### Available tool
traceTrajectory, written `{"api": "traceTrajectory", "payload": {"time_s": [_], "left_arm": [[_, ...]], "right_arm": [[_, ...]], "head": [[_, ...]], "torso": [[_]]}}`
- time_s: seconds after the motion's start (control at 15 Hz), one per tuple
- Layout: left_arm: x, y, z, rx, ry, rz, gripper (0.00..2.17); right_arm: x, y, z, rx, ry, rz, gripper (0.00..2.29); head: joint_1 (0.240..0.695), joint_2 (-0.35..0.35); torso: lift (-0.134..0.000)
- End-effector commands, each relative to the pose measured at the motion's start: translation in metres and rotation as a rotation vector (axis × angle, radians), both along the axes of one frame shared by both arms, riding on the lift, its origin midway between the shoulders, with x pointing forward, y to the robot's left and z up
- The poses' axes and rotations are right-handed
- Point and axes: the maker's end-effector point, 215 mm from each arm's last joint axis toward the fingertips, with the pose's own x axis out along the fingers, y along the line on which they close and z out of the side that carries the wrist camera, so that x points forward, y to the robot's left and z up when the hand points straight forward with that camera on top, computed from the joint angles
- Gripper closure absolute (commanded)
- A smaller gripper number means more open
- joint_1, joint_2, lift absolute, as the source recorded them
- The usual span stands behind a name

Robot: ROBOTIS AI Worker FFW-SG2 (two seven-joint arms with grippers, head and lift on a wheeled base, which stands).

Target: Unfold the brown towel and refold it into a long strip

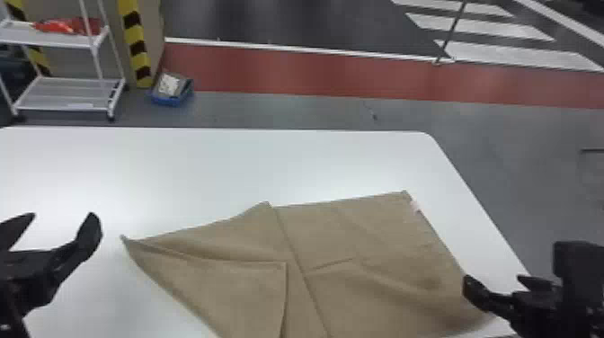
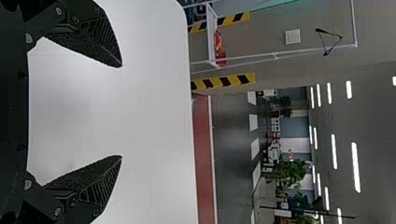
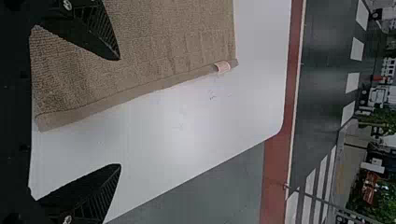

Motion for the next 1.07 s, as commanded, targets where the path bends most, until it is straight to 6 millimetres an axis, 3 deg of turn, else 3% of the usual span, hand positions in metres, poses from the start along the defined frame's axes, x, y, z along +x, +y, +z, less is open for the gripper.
{"api": "traceTrajectory", "payload": {"time_s": [0.0, 0.07, 0.27, 0.4, 0.67, 0.8, 1.0], "left_arm": [[0.002, -0.019, 0.009, -0.046, 0.0, 0.0, 0.29], [0.004, -0.031, 0.001, -0.048, 0.034, 0.0, 0.42], [0.011, -0.071, -0.019, -0.037, 0.134, -0.038, 0.52], [0.014, -0.086, -0.035, -0.027, 0.204, -0.036, 0.52], [0.019, -0.089, -0.047, 0.005, 0.231, -0.018, 0.53], [0.011, -0.085, -0.058, 0.019, 0.275, -0.017, 0.66], [0.002, -0.079, -0.069, 0.049, 0.319, -0.011, 0.66]], "right_arm": [[0.001, 0.003, -0.002, 0.003, 0.001, 0.003, 0.07], [0.0, 0.004, -0.004, 0.007, 0.004, 0.004, 0.07], [-0.006, 0.006, -0.017, 0.021, 0.02, 0.001, 0.07], [-0.007, 0.009, -0.022, 0.023, 0.012, 0.01, 0.07], [-0.007, 0.009, -0.033, 0.039, 0.004, 0.014, 0.07], [-0.008, 0.008, -0.034, 0.038, 0.003, 0.015, 0.07], [-0.006, 0.011, -0.035, 0.042, -0.001, 0.016, 0.07]], "head": [[0.695, -0.184], [0.695, -0.187], [0.695, -0.222], [0.695, -0.249], [0.695, -0.283], [0.695, -0.285], [0.695, -0.286]], "torso": [[-0.123], [-0.123], [-0.123], [-0.123], [-0.123], [-0.123], [-0.123]]}}
